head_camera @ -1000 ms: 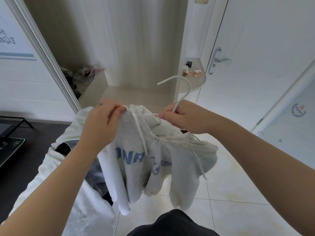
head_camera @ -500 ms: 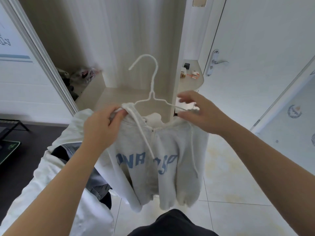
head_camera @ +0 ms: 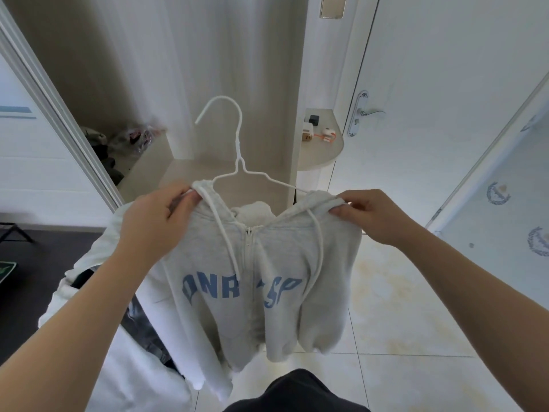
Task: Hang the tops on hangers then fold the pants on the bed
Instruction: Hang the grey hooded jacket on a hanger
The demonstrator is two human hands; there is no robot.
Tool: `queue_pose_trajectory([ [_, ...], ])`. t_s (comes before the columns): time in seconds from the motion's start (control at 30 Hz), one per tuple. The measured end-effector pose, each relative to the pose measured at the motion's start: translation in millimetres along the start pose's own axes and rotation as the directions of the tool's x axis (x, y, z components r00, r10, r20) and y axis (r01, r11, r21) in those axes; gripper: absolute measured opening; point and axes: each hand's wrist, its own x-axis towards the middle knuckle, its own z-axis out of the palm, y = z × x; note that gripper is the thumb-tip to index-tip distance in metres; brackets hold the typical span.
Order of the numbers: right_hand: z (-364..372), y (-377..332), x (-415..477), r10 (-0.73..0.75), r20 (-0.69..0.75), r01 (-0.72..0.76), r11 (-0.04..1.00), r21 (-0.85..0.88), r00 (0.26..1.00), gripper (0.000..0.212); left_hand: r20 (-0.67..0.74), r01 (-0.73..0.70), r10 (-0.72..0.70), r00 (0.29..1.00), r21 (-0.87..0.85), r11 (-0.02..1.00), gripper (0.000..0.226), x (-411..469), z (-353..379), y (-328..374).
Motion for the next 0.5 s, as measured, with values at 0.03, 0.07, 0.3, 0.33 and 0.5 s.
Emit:
queue_pose_trajectory([
  [0.03,-4,-4,2,-0.01,0.013,0.009,1.0,0.022,1.0,0.021,-0.003,-0.019,0.019,1.0,0.016,1.0,0.033,1,-1,0],
  [0.07,-7,-8,5,-0.015,0.019,0.014,0.998,0.067,1.0,0.017,-0.009,-0.033,0.033,0.999,0.024,0.999,0.032,3,-4,0],
  [0.3,-23,-20,19,0.067,0.27,-0.18,0.889,0.42,0.96,0.015,-0.037,-0.065,0.067,0.997,0.04,0.997,0.026,7,-17,-2],
  [0.33,-24,-20,21,0.063,0.249,-0.162,0.902,0.4,0.966,0.017,-0.041,-0.067,0.069,0.997,0.042,0.997,0.025,7,-16,-1],
  [0.5,-44,-38,30,-0.009,0.183,-0.036,0.971,0.237,0.983,0.005,-0.029,-0.111,0.114,0.993,0.079,0.991,0.036,6,-19,2],
])
